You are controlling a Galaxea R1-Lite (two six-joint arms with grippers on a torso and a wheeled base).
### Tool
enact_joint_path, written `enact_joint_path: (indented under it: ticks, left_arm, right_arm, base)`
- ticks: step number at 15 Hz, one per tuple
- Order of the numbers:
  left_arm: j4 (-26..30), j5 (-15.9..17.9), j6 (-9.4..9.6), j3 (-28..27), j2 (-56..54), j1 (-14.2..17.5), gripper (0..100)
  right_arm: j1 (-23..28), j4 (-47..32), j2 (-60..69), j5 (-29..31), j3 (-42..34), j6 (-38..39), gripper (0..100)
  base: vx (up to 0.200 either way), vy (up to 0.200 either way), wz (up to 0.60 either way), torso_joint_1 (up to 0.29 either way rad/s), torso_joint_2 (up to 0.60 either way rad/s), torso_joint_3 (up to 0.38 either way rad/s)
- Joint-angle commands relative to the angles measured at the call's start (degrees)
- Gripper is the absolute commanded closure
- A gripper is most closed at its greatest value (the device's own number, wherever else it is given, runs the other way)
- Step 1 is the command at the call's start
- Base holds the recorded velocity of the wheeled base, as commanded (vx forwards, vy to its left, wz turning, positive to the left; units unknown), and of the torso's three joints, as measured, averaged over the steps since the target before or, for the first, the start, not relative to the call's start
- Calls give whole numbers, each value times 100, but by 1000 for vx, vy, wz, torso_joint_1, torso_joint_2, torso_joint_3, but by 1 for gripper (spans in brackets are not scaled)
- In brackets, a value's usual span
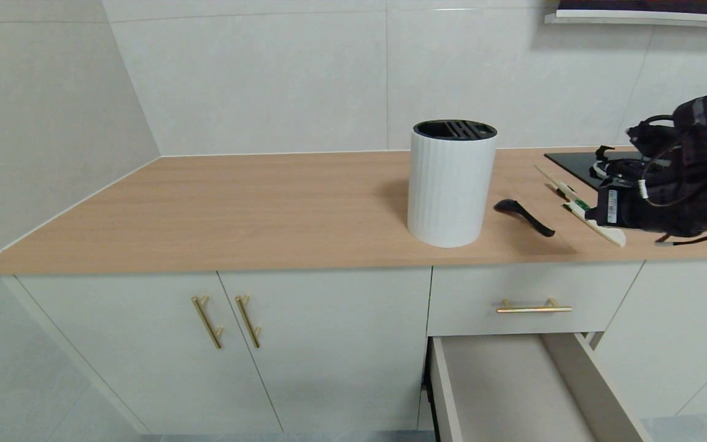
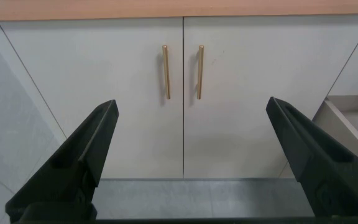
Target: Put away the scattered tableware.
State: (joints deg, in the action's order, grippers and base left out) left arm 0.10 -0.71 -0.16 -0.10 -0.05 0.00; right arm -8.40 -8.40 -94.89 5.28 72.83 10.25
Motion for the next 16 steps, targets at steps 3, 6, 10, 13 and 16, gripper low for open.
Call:
enact_joint_path:
  ticks: [3,6,10,13,16]
  left_arm:
    - [-1,-8,-2,1,5,0,0]
    - [-1,0,-2,1,5,0,0]
    - [-1,-8,-2,1,5,0,0]
    - [-1,0,-2,1,5,0,0]
    - [-1,0,-2,1,5,0,0]
  right_arm:
    - [-839,-698,2229,-71,-1359,267,100]
    - [-1182,-1472,2783,-80,-1913,346,100]
    - [-1612,-2465,2414,-326,-2027,390,100]
    - [-1937,-2456,1623,-475,-2264,592,100]
    - [-2060,-2157,313,-458,-2282,1190,100]
  base:
    - [0,0,0,0,0,0]
    - [0,0,0,0,0,0]
    - [0,0,0,0,0,0]
    - [0,0,0,0,0,0]
    - [0,0,0,0,0,0]
